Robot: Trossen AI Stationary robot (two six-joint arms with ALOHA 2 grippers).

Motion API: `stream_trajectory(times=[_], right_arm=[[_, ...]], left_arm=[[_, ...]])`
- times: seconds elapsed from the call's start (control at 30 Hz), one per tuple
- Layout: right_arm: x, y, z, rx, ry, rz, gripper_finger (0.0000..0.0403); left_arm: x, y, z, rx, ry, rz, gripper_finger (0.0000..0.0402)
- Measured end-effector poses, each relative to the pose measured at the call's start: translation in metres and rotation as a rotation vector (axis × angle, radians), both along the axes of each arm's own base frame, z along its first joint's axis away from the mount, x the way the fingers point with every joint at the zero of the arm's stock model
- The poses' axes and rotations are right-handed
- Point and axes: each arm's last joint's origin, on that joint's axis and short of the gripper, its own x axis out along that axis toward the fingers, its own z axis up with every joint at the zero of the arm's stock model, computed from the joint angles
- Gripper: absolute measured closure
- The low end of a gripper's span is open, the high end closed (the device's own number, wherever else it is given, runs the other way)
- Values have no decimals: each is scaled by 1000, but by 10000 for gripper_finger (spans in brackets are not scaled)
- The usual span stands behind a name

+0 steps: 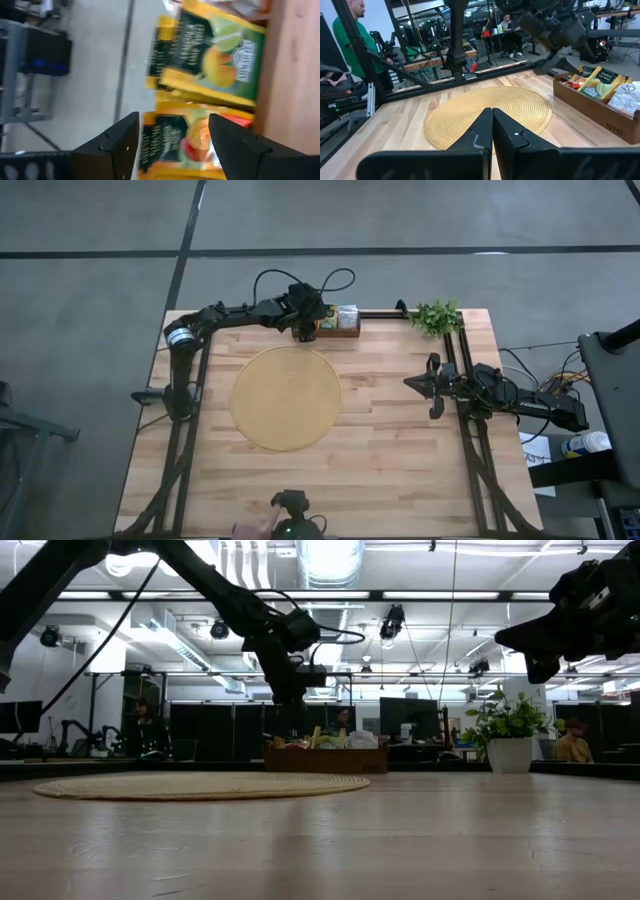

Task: Pick & Place Tea
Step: Put the orange tea bag into the left section of the wooden organizer

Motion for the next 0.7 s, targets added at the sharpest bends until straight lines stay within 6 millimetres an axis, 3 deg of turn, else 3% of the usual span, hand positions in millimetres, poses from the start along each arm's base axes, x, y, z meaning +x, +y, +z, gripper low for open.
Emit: stream_trajectory(times=[0.7], right_arm=[[0,0,0,0,0,0,394]], left_arm=[[-2,3,-9,-121,32,-18,168]])
